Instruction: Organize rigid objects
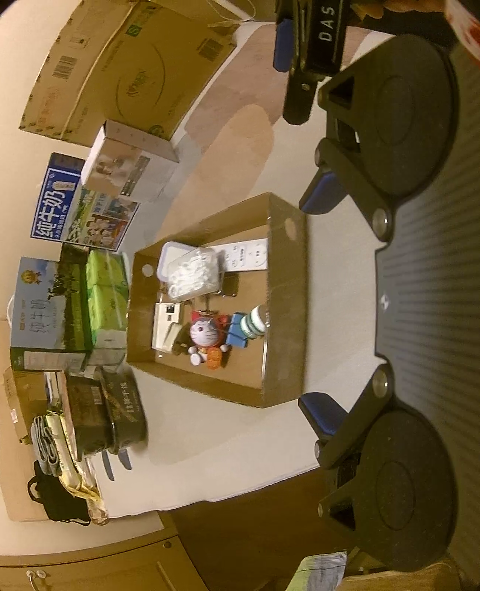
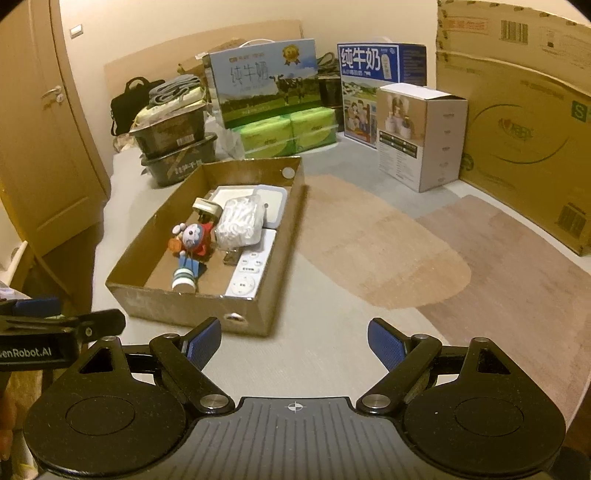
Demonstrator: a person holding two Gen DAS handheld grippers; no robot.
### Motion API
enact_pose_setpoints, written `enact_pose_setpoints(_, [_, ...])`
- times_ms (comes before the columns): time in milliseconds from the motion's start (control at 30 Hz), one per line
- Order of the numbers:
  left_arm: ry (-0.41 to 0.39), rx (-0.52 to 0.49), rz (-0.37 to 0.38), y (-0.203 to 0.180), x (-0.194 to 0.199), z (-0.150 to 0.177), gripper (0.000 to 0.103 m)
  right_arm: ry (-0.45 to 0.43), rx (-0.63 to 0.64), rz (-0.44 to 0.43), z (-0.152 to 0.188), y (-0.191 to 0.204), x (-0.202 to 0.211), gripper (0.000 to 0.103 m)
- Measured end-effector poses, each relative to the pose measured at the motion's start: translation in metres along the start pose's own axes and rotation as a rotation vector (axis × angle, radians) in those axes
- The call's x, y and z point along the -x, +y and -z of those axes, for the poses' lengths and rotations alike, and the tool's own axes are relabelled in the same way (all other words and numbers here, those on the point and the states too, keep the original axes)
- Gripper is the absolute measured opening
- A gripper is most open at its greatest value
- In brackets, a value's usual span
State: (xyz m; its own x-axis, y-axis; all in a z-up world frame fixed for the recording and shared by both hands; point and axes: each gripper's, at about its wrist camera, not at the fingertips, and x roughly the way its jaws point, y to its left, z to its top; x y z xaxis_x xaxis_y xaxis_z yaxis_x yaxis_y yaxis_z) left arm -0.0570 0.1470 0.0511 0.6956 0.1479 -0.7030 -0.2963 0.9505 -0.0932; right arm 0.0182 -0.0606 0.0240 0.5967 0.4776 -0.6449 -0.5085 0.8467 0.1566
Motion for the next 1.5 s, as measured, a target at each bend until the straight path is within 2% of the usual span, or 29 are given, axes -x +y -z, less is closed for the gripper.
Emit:
enact_pose_setpoints(567, [0.024,-0.019,-0.006,-0.009,0.001,0.008,0.102,0.055,0.002,0.014,0.015,-0.008,0.007,0.086])
enact_pose_setpoints(1500, [0.028,-0.058,-0.009,-0.021,-0.006,0.008,0.102,0.078,-0.008,0.040,0.014,-0.017,0.006,0.086])
